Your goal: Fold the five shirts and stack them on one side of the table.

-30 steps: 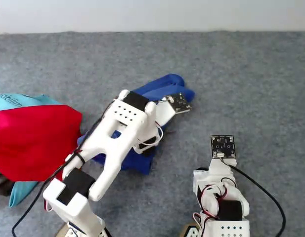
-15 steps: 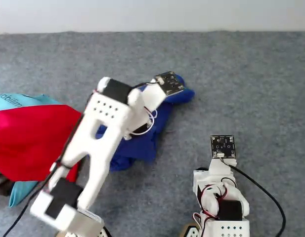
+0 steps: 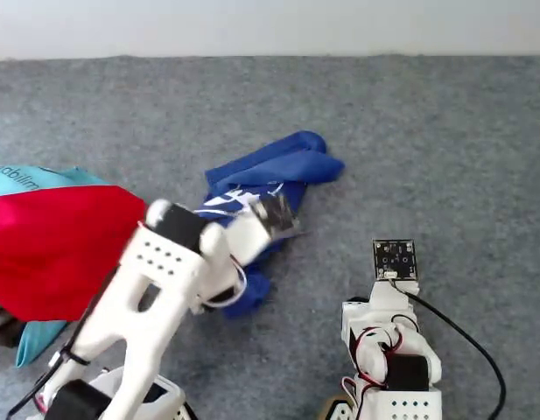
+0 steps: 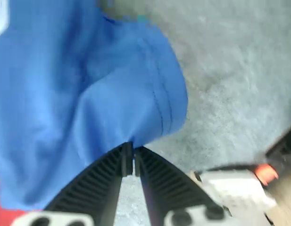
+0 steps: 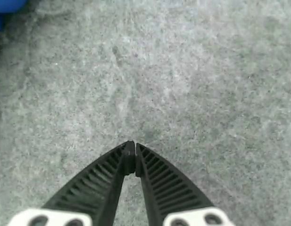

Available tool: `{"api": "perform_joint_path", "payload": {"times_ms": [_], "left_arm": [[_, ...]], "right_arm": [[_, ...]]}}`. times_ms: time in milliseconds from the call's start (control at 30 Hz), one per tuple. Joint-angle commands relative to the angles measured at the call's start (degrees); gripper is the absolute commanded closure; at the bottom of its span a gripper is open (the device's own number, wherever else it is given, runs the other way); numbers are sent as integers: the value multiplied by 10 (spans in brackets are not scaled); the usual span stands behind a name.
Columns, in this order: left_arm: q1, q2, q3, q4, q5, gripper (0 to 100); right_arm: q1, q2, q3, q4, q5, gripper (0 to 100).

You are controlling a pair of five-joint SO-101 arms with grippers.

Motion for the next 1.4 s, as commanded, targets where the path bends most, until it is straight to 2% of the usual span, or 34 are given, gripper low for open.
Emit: {"api": "perform_joint_path", "payload": {"times_ms": [0, 100, 233, 367, 433, 600, 800, 967, 1067, 1167, 1367], "left_arm": [[18, -26, 3, 5, -3, 981], [18, -34, -30, 11, 4, 919], [18, -52, -91, 11, 61, 798], [16, -55, -141, 11, 70, 799], [-10, -55, -144, -3, 70, 815], [-116, -55, -44, -100, 59, 852], [-209, -55, 132, -205, -46, 874], [-287, -55, 213, -334, -47, 870], [-305, -54, 227, -370, -47, 870], [-303, -60, 218, -348, -46, 870], [-244, -61, 89, -147, -45, 870]], "right_arm": [[0, -4, 8, -5, -5, 990], [0, -4, 8, -5, -5, 990], [0, -4, 8, -5, -5, 990], [0, -4, 8, -5, -5, 990], [0, -4, 8, -5, -5, 990], [0, -4, 8, -5, -5, 990], [0, -4, 8, -5, -5, 990], [-1, -4, 8, -5, -5, 990], [-1, -4, 8, -5, -5, 990], [-1, -4, 8, -5, -5, 990], [-1, -4, 8, -5, -5, 990]]}}
